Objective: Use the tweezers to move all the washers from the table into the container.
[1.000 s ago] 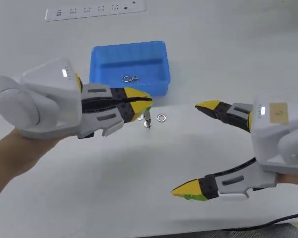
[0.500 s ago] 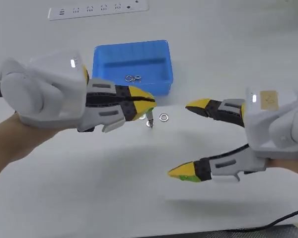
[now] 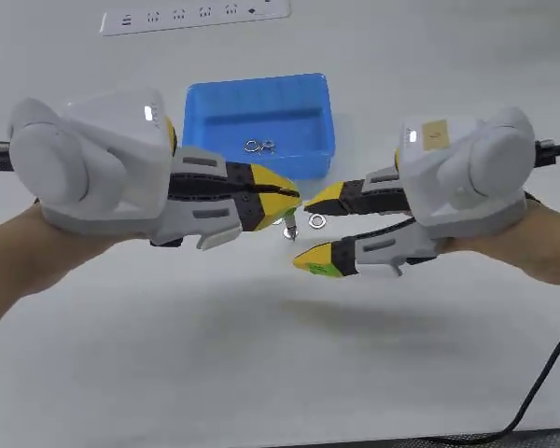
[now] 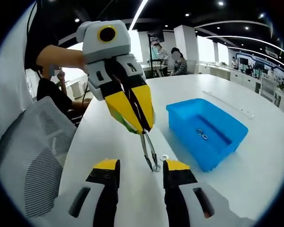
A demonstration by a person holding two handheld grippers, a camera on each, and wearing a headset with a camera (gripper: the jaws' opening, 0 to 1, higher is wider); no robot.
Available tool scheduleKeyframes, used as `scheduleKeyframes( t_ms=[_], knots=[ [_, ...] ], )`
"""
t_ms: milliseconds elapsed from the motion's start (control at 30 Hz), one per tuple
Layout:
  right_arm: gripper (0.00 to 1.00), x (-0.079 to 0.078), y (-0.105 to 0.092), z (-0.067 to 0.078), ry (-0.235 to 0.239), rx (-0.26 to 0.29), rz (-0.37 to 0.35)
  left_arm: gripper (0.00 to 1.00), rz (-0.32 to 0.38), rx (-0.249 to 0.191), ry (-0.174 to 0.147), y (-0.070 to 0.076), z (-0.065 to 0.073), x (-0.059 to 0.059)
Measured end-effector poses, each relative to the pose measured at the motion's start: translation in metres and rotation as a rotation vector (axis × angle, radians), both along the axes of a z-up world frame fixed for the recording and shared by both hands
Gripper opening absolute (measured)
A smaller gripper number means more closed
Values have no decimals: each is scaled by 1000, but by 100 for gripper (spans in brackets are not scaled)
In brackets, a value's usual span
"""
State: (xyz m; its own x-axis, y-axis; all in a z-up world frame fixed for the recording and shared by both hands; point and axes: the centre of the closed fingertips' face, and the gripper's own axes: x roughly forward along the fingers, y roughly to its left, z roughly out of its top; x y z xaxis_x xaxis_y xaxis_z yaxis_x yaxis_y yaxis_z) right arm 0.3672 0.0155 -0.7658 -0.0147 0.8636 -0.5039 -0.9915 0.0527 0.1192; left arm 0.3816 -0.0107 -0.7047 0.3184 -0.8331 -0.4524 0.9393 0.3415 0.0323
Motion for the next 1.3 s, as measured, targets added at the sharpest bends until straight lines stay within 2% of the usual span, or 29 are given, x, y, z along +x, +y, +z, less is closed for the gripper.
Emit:
scheduleKeyframes(
  t_ms=[167, 333, 433, 533, 600, 767, 833, 900, 933, 1133, 1300],
  knots=[
    [32, -1, 10, -8, -30, -47, 76, 5, 4, 4, 4, 0, 0, 2],
    [25, 4, 12, -7, -30, -48, 85, 5, 3, 10, 2, -1, -1, 3],
    [18, 9, 10, -7, -55, -54, 95, 6, 1, 12, 2, -2, -2, 3],
    [13, 12, 10, -6, -61, -55, 97, 6, -5, 16, 3, -3, -2, 2],
    [13, 11, 9, -6, -60, -56, 112, 6, -6, 19, 2, -4, -3, 2],
    [11, 11, 9, -6, -105, -62, 141, 6, -6, 30, -2, -4, -3, 1],
    [10, 12, 9, -6, -94, -59, 137, 6, -2, 37, -8, -4, -3, 2],
    [10, 9, 8, -6, -67, -50, 142, 6, 35, 49, -22, -1, -3, 7],
    [10, 10, 8, -6, -60, -45, 132, 7, 31, 57, -19, -1, -5, 5],
    [10, 8, 8, -6, -69, -37, 143, 7, 31, 61, -21, 0, -6, 4],
    [10, 8, 8, -4, -76, -34, 140, 8, 51, 48, -2, 1, -3, 4]
  ],
)
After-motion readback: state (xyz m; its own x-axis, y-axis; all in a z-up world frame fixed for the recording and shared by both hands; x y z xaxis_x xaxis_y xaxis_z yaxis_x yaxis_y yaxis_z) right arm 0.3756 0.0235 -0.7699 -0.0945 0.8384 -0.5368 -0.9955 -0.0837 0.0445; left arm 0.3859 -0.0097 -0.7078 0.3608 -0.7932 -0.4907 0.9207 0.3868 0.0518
